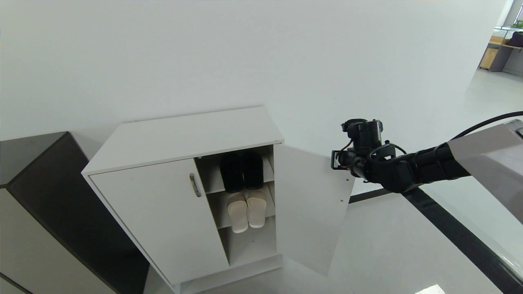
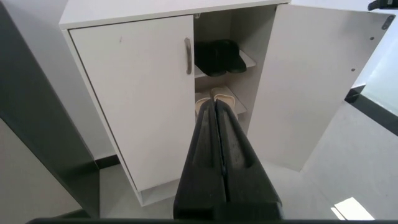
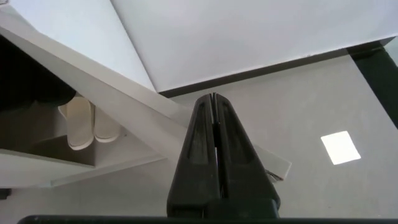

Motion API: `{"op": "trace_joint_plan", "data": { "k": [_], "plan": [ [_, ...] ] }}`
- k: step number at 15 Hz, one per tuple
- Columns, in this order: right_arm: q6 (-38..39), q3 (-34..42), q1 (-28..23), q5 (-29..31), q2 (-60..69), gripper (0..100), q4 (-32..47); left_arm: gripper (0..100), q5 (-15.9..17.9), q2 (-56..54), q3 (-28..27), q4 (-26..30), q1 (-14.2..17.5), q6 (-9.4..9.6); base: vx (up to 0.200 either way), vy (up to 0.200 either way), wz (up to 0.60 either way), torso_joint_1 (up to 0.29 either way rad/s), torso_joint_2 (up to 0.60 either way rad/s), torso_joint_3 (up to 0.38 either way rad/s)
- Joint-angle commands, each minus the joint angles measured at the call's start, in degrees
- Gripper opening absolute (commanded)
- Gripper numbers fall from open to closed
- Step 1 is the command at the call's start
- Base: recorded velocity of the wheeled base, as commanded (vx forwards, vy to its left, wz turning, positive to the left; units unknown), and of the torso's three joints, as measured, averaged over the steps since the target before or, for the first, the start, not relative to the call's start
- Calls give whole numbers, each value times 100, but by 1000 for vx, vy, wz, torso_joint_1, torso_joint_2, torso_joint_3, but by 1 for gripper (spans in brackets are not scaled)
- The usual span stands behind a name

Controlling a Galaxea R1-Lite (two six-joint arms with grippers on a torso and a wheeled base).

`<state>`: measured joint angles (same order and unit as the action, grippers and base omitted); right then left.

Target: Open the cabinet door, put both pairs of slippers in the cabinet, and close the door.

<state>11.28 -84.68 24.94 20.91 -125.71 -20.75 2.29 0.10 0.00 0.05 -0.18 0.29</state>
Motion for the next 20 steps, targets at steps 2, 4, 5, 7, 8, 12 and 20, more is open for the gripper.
{"op": "trace_joint_plan", "data": {
  "k": [2, 4, 5, 7, 8, 12, 20],
  "plan": [
    [-3, -58, -7, 10, -112, 0, 9, 0, -1, -1, 0, -5, 1, 6, 0, 0, 0, 0, 0, 0],
    [6, -14, -7, 19, -68, 0, 9, 0, -1, -1, 0, 4, 1, 6, 0, 0, 0, 0, 0, 0],
    [6, 127, 63, 19, 82, 0, 18, 0, -1, -1, 0, 4, 1, 6, 0, 0, 0, 0, 0, 0],
    [6, 390, 301, 19, 284, 0, 9, 0, -1, -1, 0, 4, 1, 6, 0, 0, 0, 0, 0, 0],
    [15, 470, 397, 27, 337, 0, 1, 0, -1, -1, 0, -5, 1, 6, 0, 0, 0, 0, 0, 0],
    [-3, 768, 916, 124, 741, 0, -87, 0, -1, -1, 0, 4, 1, 6, 0, 0, 0, 0, 0, 0],
    [-231, 1893, 1118, -720, 1277, 0, -579, 0, -1, -1, 0, 4, 1, 6, 0, 0, 0, 0, 0, 0]
  ]
}}
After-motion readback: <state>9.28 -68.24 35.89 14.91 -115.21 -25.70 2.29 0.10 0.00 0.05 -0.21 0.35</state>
